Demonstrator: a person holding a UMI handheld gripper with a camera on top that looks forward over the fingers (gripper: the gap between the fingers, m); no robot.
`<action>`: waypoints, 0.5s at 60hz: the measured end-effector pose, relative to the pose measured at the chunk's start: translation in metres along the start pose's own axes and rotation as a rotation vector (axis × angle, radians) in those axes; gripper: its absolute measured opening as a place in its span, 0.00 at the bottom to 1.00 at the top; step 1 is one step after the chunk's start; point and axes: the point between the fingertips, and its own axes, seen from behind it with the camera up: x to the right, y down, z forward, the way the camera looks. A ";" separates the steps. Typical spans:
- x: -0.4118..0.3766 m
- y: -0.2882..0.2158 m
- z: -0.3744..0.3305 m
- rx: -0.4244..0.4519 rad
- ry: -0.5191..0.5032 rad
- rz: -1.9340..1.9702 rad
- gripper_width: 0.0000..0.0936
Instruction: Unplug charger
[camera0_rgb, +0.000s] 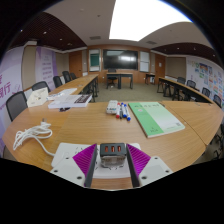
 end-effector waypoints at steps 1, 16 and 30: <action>0.003 0.001 0.004 0.000 0.003 0.001 0.52; 0.005 0.004 0.004 -0.029 0.032 -0.002 0.23; 0.018 -0.153 -0.065 0.275 0.096 -0.075 0.20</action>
